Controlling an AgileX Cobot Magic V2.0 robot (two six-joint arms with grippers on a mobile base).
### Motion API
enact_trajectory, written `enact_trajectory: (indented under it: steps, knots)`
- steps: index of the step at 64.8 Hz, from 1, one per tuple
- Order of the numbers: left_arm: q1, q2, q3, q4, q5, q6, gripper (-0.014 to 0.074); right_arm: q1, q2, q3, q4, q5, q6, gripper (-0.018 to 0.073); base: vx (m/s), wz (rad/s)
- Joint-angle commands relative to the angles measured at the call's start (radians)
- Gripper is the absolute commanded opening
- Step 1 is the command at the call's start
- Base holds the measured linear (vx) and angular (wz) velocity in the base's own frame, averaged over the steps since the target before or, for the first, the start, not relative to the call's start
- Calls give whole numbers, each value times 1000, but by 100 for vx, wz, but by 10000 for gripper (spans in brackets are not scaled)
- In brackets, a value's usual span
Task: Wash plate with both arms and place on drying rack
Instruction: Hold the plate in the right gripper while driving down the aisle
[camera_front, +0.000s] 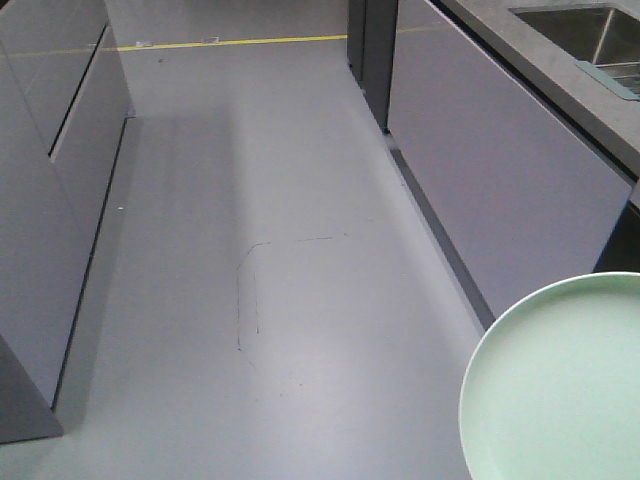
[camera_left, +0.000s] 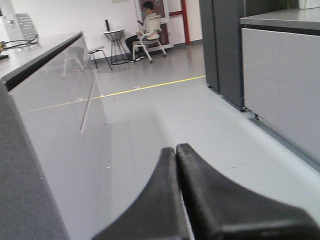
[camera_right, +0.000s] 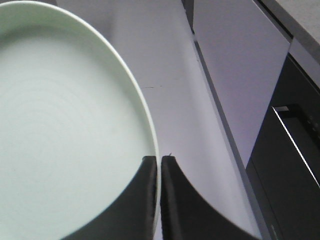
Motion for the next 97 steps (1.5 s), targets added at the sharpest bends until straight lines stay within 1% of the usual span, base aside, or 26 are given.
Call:
enact_trajectory:
  steps: [1, 45, 97]
  knots:
    - [5, -15, -26, -3, -70, -8, -6, -3, 14, -23, 4, -71, 4, -1, 8, 29]
    - [3, -15, -26, -3, -70, -8, -6, -3, 14, -23, 4, -71, 4, -1, 10, 28]
    - [3, -15, -26, -3, -70, -8, -6, -3, 14, -23, 4, -71, 4, -1, 19, 3]
